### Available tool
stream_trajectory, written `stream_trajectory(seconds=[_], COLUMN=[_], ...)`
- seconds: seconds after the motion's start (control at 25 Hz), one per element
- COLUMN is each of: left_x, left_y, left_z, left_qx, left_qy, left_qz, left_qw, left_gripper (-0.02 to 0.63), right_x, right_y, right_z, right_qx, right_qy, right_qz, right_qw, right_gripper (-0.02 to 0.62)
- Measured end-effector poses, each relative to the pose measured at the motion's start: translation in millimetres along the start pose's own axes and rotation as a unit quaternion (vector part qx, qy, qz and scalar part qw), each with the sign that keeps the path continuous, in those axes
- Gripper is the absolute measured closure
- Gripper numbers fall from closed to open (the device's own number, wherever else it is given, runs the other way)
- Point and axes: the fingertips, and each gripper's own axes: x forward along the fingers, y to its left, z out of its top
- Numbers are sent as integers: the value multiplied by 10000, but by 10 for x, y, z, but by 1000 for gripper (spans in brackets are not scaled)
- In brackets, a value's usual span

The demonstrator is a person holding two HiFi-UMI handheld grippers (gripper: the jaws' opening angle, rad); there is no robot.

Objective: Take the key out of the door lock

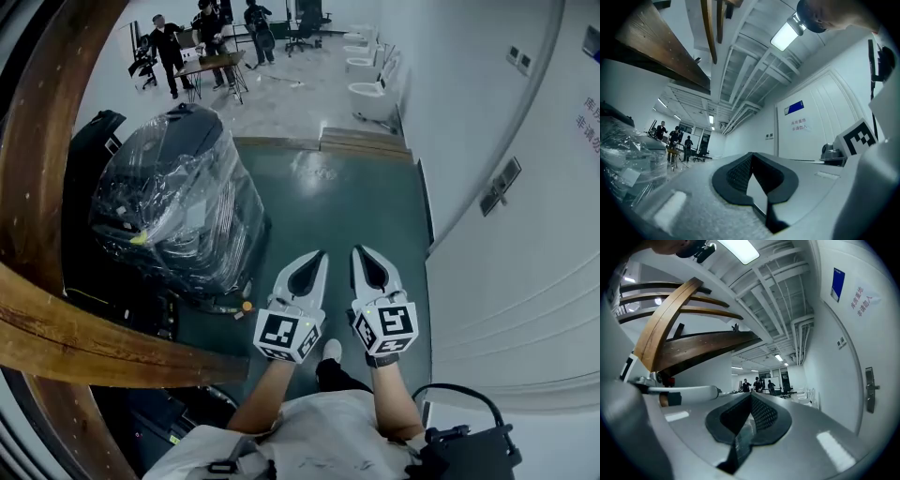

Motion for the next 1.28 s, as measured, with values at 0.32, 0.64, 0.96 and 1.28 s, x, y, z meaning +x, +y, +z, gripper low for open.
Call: stream_trajectory(seconds=[0.32,0.64,0.96,1.28], left_x=[1174,1767,2855,3769], left_y=[597,1091,1745,2583], left_z=[112,-202,-323,-284], left_qx=[345,88,-215,-654], left_qy=[28,262,174,139], left_qz=[47,-40,-604,-1145], left_qw=[9994,9996,9978,9912], left_gripper=[604,604,604,604], right_x=[1120,1754,2811,3818], right_y=[-839,-1134,-1589,-1901], right_z=[259,-85,-167,-168], right_qx=[249,309,62,-184], right_qy=[-344,92,239,305], right_qz=[-41,-170,-510,-943], right_qw=[9991,9993,9984,9949], right_gripper=[591,591,591,591])
